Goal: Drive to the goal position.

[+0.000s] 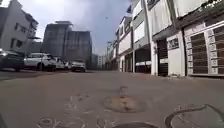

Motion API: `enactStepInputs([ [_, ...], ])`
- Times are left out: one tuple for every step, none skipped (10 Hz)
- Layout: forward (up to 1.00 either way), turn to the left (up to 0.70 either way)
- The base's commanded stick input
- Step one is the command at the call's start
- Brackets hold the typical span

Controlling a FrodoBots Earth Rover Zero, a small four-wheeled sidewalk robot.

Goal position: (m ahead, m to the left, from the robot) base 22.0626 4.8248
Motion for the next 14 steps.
enactStepInputs([
  [1.0,0.06],
  [1.0,0.29],
  [1.0,0.46],
  [1.0,0.46],
  [1.0,0.15],
  [1.0,0.1],
  [1.0,0.06],
  [1.0,0.06],
  [1.0,0.06],
  [1.0,0.06],
  [1.0,0.06],
  [1.0,0.06],
  [1.0,0.06],
  [1.0,0.06],
])
